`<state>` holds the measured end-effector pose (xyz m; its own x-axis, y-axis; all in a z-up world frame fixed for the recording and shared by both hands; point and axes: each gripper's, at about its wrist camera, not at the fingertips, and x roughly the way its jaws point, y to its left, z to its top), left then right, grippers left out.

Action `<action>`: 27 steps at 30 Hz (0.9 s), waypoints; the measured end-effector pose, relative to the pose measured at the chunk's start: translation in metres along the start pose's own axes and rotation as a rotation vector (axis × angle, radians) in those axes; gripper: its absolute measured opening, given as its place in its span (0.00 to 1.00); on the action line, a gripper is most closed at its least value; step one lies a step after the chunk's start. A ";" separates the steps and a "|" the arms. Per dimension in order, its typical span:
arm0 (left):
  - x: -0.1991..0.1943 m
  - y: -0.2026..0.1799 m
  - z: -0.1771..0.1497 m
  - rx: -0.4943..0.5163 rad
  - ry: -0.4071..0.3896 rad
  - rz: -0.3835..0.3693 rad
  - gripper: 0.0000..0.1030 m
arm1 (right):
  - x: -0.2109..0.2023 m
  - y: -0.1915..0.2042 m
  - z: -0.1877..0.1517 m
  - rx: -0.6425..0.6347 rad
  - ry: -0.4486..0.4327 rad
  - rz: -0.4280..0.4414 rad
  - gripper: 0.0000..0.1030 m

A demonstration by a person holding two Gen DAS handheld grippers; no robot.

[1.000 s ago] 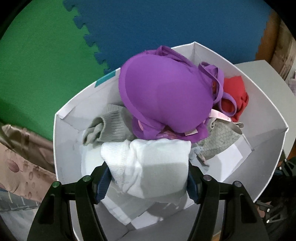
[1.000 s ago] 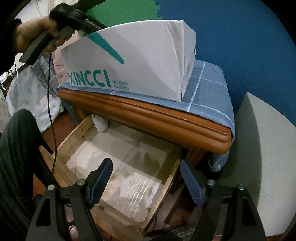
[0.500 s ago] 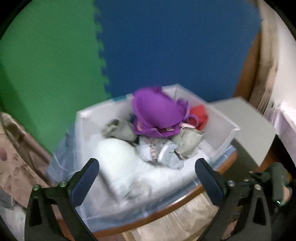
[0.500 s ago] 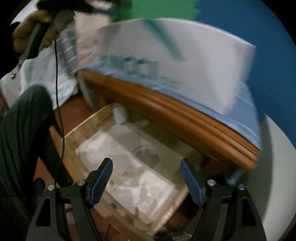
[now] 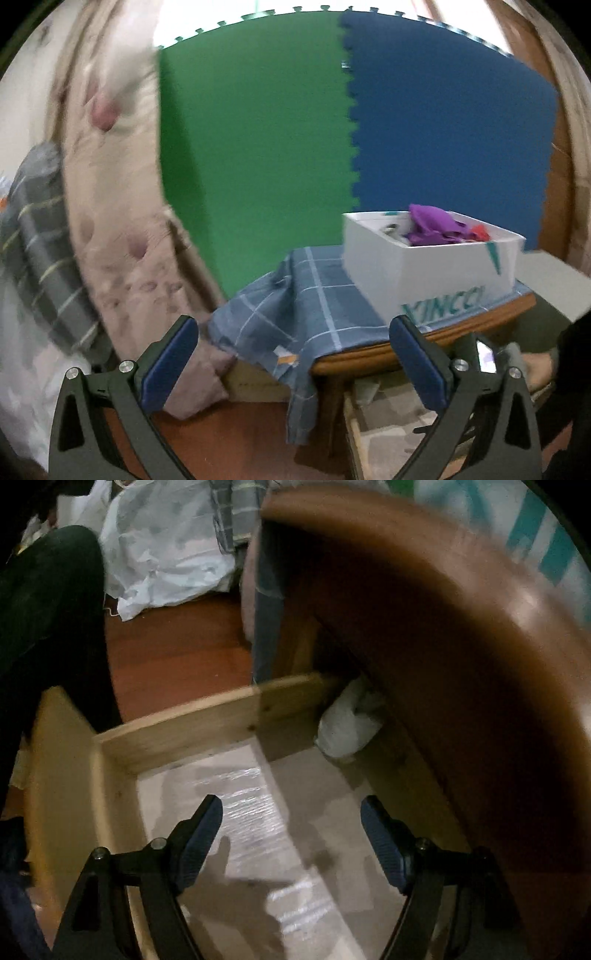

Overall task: Take underwear out of drawer
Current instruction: 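Reach the right gripper down into the drawer toward the last white underwear, then grasp the white underwear with the right gripper and lift it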

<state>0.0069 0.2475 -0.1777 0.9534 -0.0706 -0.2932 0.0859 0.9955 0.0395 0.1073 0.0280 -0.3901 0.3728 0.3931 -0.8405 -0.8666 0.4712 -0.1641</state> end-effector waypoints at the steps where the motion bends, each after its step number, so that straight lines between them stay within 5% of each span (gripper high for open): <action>1: 0.001 0.004 0.000 -0.014 -0.001 0.006 0.99 | 0.012 0.002 -0.002 -0.021 0.021 -0.005 0.76; 5: 0.007 0.015 -0.002 -0.068 0.015 0.022 0.99 | 0.041 0.020 -0.012 -0.147 -0.025 -0.153 0.76; 9: 0.006 0.015 -0.004 -0.062 0.014 0.012 0.99 | 0.055 0.030 -0.015 -0.192 -0.170 -0.354 0.77; 14: 0.014 0.005 -0.005 -0.021 0.044 0.013 0.99 | 0.077 0.018 0.002 -0.124 -0.234 -0.459 0.77; 18: 0.026 0.007 -0.006 -0.034 0.079 0.005 0.99 | 0.096 0.006 0.023 -0.118 -0.252 -0.389 0.68; 19: 0.029 0.008 -0.006 -0.040 0.089 0.004 0.99 | 0.102 0.009 0.027 -0.149 -0.220 -0.371 0.36; 22: 0.034 0.009 -0.006 -0.049 0.103 0.009 0.99 | 0.103 0.012 0.028 -0.115 -0.170 -0.305 0.32; 27: 0.030 0.004 -0.006 -0.017 0.081 0.005 0.99 | 0.080 0.045 -0.014 -0.354 -0.111 -0.233 0.31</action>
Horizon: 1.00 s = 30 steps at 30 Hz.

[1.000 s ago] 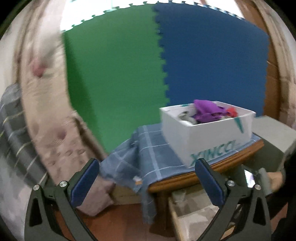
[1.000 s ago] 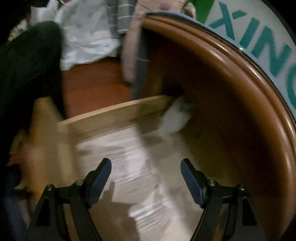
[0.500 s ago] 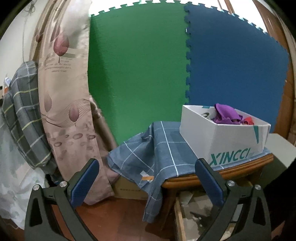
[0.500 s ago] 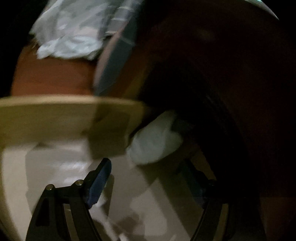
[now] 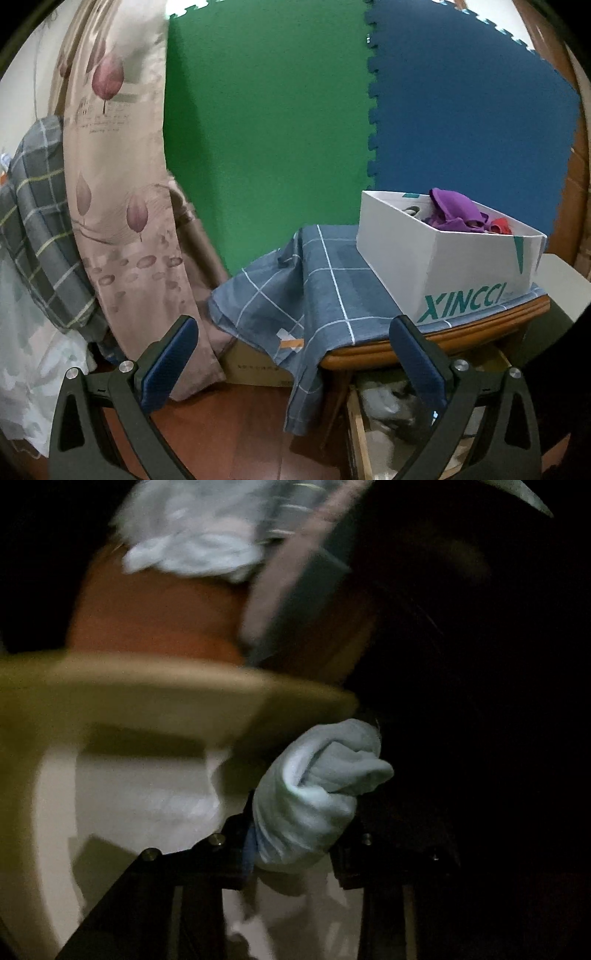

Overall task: Take underwear out of drawer
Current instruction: 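Grasp the white underwear with the right gripper and lift it, then carry the white underwear up over the white box with the right gripper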

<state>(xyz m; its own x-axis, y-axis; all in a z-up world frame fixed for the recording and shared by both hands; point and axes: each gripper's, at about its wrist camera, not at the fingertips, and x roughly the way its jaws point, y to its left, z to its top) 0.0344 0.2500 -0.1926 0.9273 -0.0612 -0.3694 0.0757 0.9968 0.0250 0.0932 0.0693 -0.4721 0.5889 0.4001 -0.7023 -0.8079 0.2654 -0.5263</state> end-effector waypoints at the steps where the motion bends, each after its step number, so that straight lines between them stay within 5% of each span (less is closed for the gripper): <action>1: -0.002 -0.002 0.000 0.006 -0.008 0.002 0.99 | -0.004 -0.001 -0.005 0.000 0.011 0.006 0.31; 7: -0.015 -0.010 -0.002 0.039 -0.063 0.042 0.99 | -0.040 -0.005 -0.028 0.033 0.076 0.002 0.31; 17: -0.020 -0.018 -0.001 0.063 -0.084 0.079 0.99 | -0.130 -0.001 -0.013 0.146 0.031 -0.150 0.31; 30: -0.014 -0.042 0.002 0.139 -0.092 0.094 1.00 | -0.255 -0.075 -0.007 0.539 0.038 -0.355 0.31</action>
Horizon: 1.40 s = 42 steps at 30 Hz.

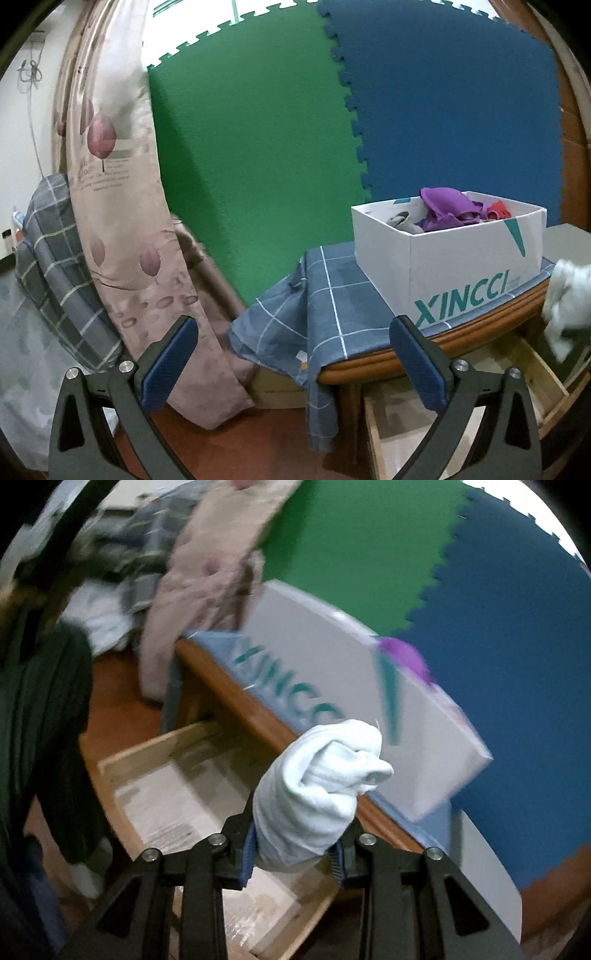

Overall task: Take underwear out of drawer
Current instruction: 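Carry the white underwear up over the white box with the right gripper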

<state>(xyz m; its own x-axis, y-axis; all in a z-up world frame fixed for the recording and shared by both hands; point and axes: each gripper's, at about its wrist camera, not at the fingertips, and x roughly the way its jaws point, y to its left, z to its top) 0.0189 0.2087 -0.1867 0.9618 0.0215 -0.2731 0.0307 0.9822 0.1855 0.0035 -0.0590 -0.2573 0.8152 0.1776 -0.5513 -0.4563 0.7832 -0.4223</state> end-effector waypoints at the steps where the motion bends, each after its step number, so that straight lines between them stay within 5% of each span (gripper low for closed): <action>1: 0.001 0.002 0.000 -0.008 0.004 -0.001 1.00 | -0.015 -0.015 0.002 0.019 0.004 -0.011 0.31; 12: 0.004 0.001 0.001 -0.010 0.015 0.004 1.00 | -0.088 -0.100 0.038 0.193 0.001 -0.170 0.31; 24: 0.012 -0.003 -0.001 0.026 0.054 0.024 1.00 | -0.096 -0.159 0.067 0.280 -0.005 -0.278 0.31; 42: 0.013 -0.001 -0.002 0.023 0.056 0.020 1.00 | -0.080 -0.165 0.096 0.262 -0.010 -0.310 0.31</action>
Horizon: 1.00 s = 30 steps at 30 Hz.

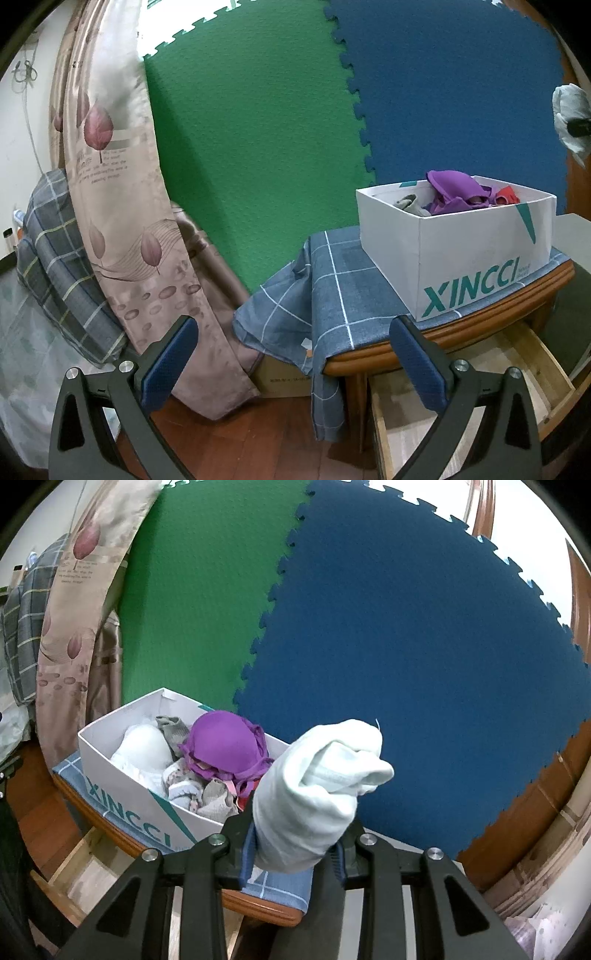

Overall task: Take underwear out of drawer
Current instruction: 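Carry the white underwear up over the white box with the right gripper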

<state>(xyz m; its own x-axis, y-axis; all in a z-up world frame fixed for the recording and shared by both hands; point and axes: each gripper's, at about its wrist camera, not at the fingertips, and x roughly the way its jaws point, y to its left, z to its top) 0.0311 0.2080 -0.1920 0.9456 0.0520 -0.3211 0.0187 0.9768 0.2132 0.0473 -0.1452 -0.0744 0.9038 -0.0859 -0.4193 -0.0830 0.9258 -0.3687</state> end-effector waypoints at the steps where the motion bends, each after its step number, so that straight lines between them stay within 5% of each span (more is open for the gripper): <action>1: 0.000 0.000 0.000 0.000 0.001 -0.001 1.00 | 0.000 0.001 0.002 -0.005 -0.004 -0.002 0.31; 25: -0.004 0.004 -0.001 -0.043 -0.018 -0.006 1.00 | -0.002 0.045 0.067 -0.084 -0.081 0.041 0.32; 30: -0.007 0.007 -0.001 -0.064 -0.027 -0.010 1.00 | 0.012 0.052 0.082 -0.043 -0.066 0.138 0.32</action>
<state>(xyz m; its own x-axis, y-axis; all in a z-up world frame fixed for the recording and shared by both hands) 0.0241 0.2151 -0.1888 0.9538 0.0370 -0.2980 0.0086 0.9886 0.1503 0.0885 -0.0678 -0.0310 0.9080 0.0668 -0.4136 -0.2252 0.9103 -0.3473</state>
